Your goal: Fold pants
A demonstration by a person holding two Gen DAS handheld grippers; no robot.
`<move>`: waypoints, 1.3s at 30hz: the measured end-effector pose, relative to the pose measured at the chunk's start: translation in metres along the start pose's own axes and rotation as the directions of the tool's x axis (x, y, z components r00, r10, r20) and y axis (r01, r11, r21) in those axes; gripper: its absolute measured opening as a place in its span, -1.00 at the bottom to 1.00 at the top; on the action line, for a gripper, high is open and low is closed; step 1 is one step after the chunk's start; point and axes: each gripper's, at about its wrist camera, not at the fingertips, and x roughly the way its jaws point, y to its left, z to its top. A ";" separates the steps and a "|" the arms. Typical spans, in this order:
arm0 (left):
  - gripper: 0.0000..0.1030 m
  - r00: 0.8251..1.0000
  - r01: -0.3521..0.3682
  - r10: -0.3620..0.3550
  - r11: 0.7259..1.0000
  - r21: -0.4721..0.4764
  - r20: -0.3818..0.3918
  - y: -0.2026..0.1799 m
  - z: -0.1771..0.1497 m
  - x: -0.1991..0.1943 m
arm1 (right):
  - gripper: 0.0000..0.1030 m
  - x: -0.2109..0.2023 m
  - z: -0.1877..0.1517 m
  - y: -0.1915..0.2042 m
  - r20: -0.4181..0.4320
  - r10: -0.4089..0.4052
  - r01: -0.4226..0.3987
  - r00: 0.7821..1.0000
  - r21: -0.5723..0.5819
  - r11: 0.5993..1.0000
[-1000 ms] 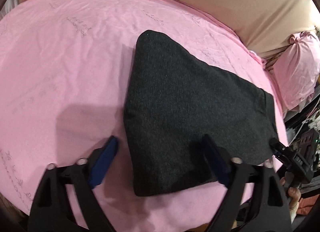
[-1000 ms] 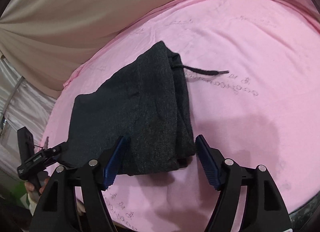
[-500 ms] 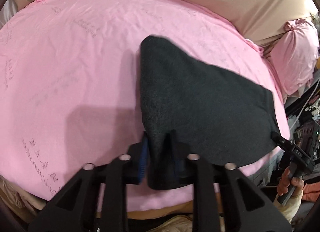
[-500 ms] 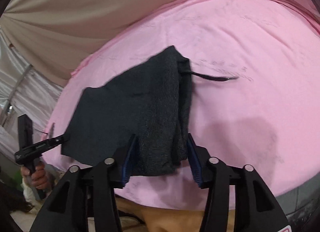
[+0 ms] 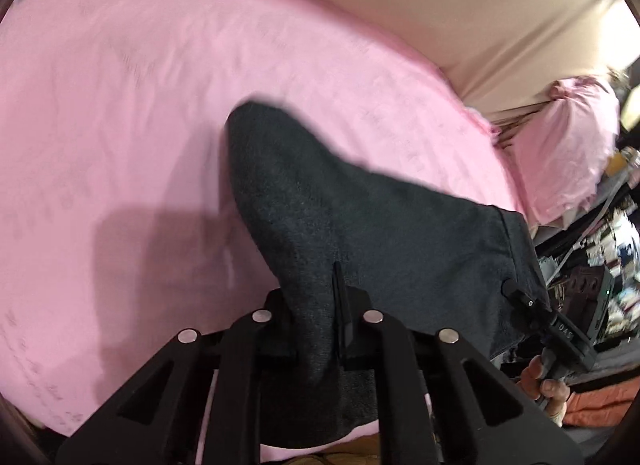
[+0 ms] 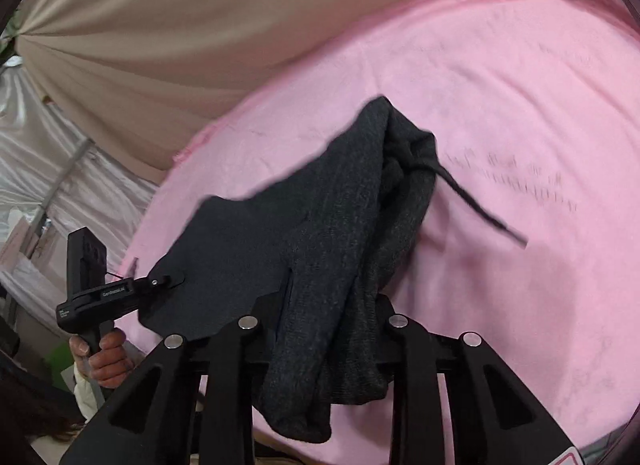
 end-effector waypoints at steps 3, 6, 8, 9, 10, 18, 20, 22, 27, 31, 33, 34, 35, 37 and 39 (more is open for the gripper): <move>-0.79 0.992 0.024 -0.037 0.994 0.111 0.118 -0.037 0.016 -0.053 | -0.53 -0.039 0.017 0.044 0.082 0.029 -0.020 0.996 -0.112 0.994; -0.79 0.960 0.036 -0.093 0.976 0.213 0.265 -0.069 0.038 -0.114 | -0.52 -0.078 0.040 0.081 0.179 0.061 -0.023 0.982 -0.209 0.978; -0.79 0.920 0.032 -0.136 0.961 0.276 0.368 -0.087 0.053 -0.154 | -0.52 -0.108 0.060 0.105 0.268 0.101 -0.025 0.958 -0.271 0.962; -0.79 0.900 0.027 -0.152 0.955 0.296 0.408 -0.094 0.057 -0.170 | -0.52 -0.121 0.070 0.115 0.306 0.122 -0.028 0.944 -0.296 0.955; -0.79 0.877 0.016 -0.167 0.947 0.320 0.451 -0.102 0.063 -0.185 | -0.52 -0.135 0.082 0.127 0.349 0.149 -0.029 0.925 -0.327 0.945; -0.78 0.666 -0.118 -0.242 0.900 0.420 0.706 -0.160 0.132 -0.271 | -0.50 -0.198 0.176 0.195 0.538 0.302 0.019 0.787 -0.510 0.860; -0.77 0.633 -0.140 -0.247 0.896 0.423 0.733 -0.164 0.144 -0.280 | -0.50 -0.199 0.203 0.198 0.557 0.319 0.017 0.767 -0.515 0.857; -0.77 0.616 -0.148 -0.247 0.896 0.418 0.748 -0.165 0.167 -0.274 | -0.49 -0.188 0.230 0.198 0.569 0.313 0.019 0.761 -0.502 0.865; -0.76 0.677 -0.178 -0.155 0.914 0.365 0.720 -0.145 0.226 -0.209 | -0.48 -0.122 0.287 0.167 0.517 0.261 -0.033 0.816 -0.409 0.912; -0.76 0.748 -0.254 -0.005 0.922 0.293 0.663 -0.113 0.265 -0.114 | -0.48 -0.029 0.307 0.115 0.426 0.178 -0.043 0.887 -0.309 0.950; -0.76 0.759 -0.320 0.081 0.911 0.261 0.646 -0.091 0.278 -0.061 | -0.48 0.019 0.311 0.087 0.379 0.142 -0.040 0.915 -0.266 0.963; -0.76 0.771 -0.337 0.116 0.909 0.246 0.627 -0.081 0.282 -0.038 | -0.48 0.037 0.310 0.076 0.363 0.128 -0.035 0.923 -0.251 0.967; -0.76 0.794 -0.345 0.151 0.909 0.232 0.589 -0.064 0.286 -0.009 | -0.48 0.058 0.309 0.067 0.345 0.109 -0.025 0.932 -0.239 0.971; -0.76 0.823 -0.348 0.190 0.913 0.211 0.536 -0.040 0.287 0.032 | -0.48 0.102 0.304 0.044 0.297 0.066 -0.003 0.952 -0.208 0.978; -0.76 0.855 -0.366 0.245 0.910 0.197 0.457 -0.013 0.281 0.078 | -0.48 0.141 0.294 0.016 0.229 0.033 0.003 0.973 -0.156 0.988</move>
